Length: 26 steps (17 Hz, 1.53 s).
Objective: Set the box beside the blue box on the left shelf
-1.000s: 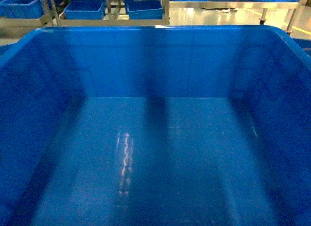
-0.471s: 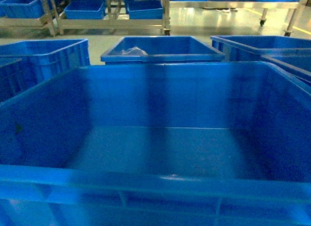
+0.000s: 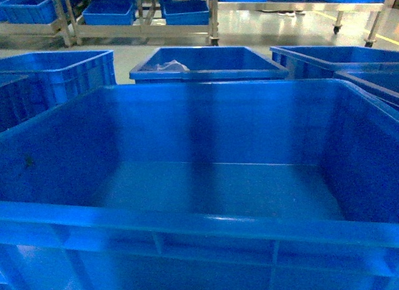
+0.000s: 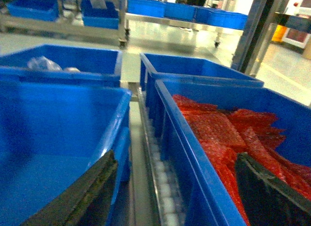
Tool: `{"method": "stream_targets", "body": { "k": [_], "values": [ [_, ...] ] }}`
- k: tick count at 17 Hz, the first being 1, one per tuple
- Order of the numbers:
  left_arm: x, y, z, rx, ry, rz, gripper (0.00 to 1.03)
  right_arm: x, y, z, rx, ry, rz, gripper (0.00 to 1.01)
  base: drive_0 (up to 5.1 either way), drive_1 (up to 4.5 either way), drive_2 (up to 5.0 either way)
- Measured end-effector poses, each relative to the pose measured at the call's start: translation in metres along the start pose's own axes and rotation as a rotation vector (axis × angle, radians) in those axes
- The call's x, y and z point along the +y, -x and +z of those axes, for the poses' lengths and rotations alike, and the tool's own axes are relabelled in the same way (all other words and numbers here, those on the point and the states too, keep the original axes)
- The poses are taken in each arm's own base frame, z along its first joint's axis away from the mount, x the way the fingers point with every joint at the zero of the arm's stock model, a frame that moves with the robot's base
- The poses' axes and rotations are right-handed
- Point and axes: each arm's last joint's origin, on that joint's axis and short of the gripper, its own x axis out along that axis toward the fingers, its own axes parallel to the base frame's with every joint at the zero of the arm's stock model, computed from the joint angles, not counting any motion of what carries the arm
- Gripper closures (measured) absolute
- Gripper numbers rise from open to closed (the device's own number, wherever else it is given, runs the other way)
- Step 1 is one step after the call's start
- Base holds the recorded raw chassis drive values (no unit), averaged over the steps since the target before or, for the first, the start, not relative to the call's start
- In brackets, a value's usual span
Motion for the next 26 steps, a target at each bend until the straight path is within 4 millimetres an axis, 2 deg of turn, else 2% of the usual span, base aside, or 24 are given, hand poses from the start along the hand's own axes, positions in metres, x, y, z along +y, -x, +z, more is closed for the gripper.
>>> {"method": "stream_targets", "body": {
  "k": [1, 3, 7, 8, 9, 11, 12, 22, 24, 26],
  "values": [
    [0.009, 0.004, -0.001, -0.041, 0.020, -0.109, 0.28, -0.009, 0.004, -0.002, -0.030, -0.082, 0.075, 0.35, 0.0, 0.00, 0.0],
    [0.015, 0.012, -0.014, -0.016, 0.011, -0.223, 0.55, -0.017, 0.011, -0.011, -0.019, -0.117, 0.156, 0.63, 0.0, 0.00, 0.0],
    [0.020, 0.015, -0.017, -0.017, 0.011, -0.220, 0.70, -0.023, 0.014, -0.016, -0.020, -0.124, 0.142, 0.79, 0.0, 0.00, 0.0],
    [0.024, 0.019, -0.018, -0.028, 0.015, -0.218, 0.85, -0.027, 0.017, -0.017, -0.025, -0.128, 0.142, 0.92, 0.0, 0.00, 0.0],
    [0.028, 0.022, -0.021, -0.027, 0.019, -0.221, 1.02, -0.030, 0.020, -0.018, -0.032, -0.130, 0.151, 0.99, 0.0, 0.00, 0.0],
    [0.041, 0.025, -0.026, -0.021, 0.019, -0.200, 1.01, -0.039, 0.022, -0.027, -0.029, -0.134, 0.161, 0.99, 0.0, 0.00, 0.0],
    [0.040, 0.028, -0.029, -0.052, 0.021, -0.218, 1.01, -0.045, 0.024, -0.027, -0.043, -0.138, 0.127, 0.99, 0.0, 0.00, 0.0],
    [0.043, 0.043, -0.030, -0.046, 0.021, -0.224, 1.01, -0.046, 0.037, -0.027, -0.044, -0.138, 0.148, 0.99, 0.0, 0.00, 0.0],
    [0.043, 0.044, -0.030, -0.044, 0.021, -0.221, 1.01, -0.046, 0.046, -0.033, -0.005, -0.135, 0.151, 0.99, 0.0, 0.00, 0.0],
    [0.044, 0.050, -0.035, -0.005, 0.016, -0.225, 1.01, -0.047, 0.048, -0.029, -0.051, -0.138, 0.147, 0.99, 0.0, 0.00, 0.0]
  ]
}}
